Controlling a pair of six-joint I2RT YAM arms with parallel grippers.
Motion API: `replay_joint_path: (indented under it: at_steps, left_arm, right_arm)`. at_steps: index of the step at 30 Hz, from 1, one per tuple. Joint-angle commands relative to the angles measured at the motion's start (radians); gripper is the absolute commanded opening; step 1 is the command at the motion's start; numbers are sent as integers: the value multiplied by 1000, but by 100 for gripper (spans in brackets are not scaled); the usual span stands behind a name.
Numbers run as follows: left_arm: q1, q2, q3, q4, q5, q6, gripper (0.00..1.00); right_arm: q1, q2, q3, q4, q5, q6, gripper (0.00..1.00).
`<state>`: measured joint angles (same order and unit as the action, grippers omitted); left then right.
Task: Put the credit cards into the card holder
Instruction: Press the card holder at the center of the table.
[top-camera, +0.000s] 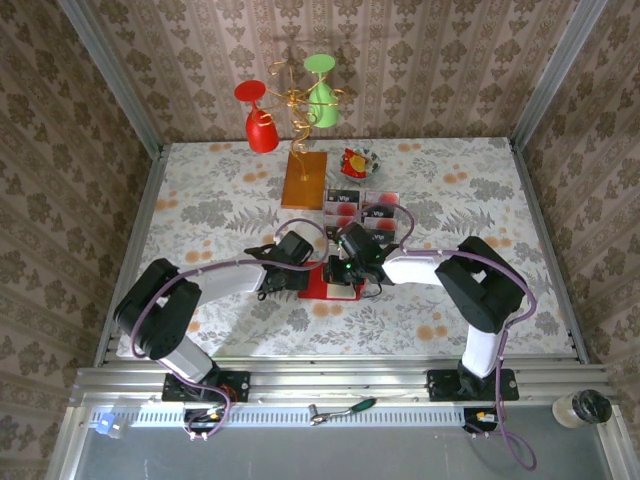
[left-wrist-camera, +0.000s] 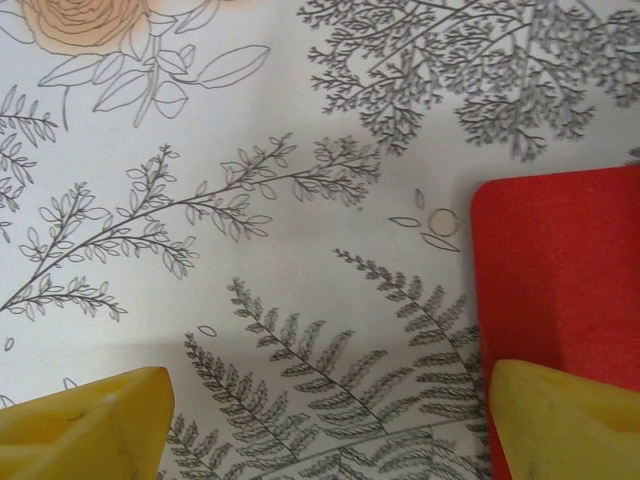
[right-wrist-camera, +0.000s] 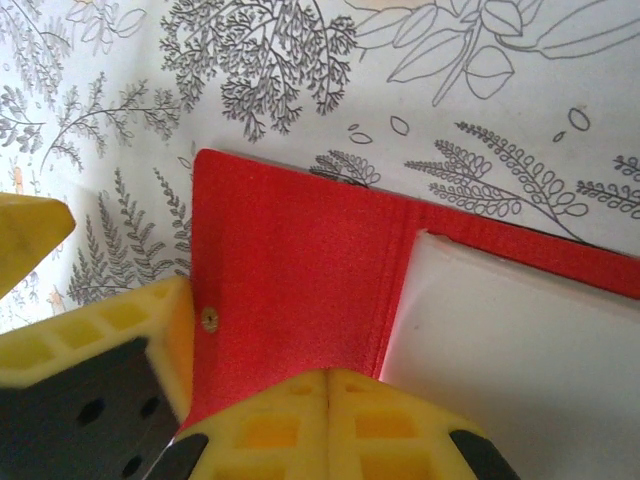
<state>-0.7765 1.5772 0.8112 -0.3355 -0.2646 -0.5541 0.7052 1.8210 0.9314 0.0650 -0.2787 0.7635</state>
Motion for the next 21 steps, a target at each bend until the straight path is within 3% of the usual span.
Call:
replay_joint_path:
  at_steps: [1, 13, 21]
  left_arm:
    - [-24, -51, 22, -5, 15, 4, 84]
    - [-78, -31, -8, 36, -12, -66, 83]
    - [-82, 4, -46, 72, -24, -103, 82]
  right_arm:
    - [5, 22, 23, 19, -25, 20, 4]
    - [5, 14, 12, 30, -22, 37, 3]
    - [-56, -132, -40, -38, 36, 29, 6]
